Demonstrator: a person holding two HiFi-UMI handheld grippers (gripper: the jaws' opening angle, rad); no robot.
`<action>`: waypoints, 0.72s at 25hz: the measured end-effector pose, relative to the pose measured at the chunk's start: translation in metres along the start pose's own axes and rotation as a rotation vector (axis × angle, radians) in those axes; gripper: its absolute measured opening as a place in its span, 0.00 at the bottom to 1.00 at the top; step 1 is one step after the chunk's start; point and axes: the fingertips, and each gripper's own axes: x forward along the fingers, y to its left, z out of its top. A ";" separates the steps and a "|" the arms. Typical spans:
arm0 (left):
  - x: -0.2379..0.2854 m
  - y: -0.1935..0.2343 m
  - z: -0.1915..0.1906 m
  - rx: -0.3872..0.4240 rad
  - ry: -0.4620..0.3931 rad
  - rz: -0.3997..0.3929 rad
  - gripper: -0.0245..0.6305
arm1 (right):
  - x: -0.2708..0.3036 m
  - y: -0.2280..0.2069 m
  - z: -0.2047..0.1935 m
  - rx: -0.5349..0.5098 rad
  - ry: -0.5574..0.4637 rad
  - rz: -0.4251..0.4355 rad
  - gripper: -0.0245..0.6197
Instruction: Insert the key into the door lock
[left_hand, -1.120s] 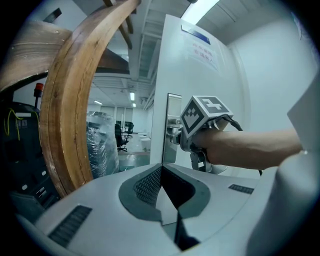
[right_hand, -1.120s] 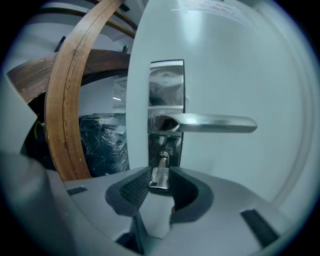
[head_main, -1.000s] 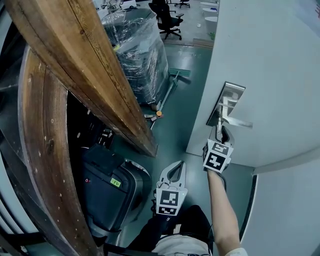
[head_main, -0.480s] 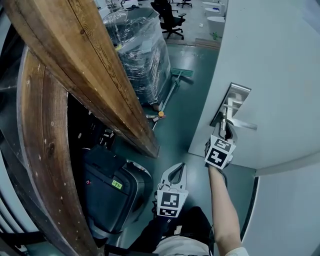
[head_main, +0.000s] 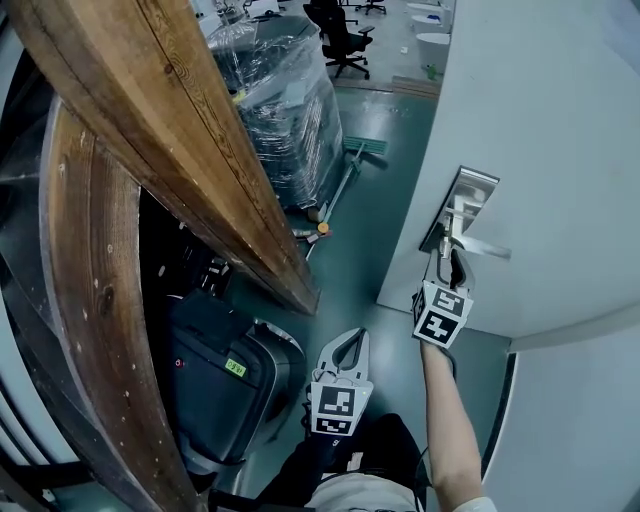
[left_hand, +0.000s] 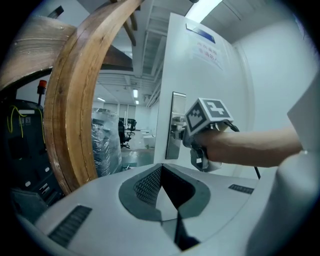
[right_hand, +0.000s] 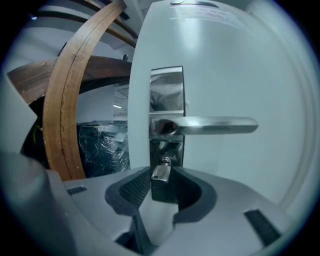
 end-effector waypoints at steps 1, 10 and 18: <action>-0.002 -0.001 0.006 0.000 -0.002 -0.002 0.04 | -0.010 0.000 -0.005 0.005 0.010 0.015 0.22; -0.028 -0.036 0.085 0.005 -0.054 -0.017 0.04 | -0.137 -0.021 0.006 0.031 0.032 0.135 0.22; -0.068 -0.094 0.204 0.056 -0.222 -0.051 0.04 | -0.258 -0.073 0.105 0.005 -0.121 0.117 0.05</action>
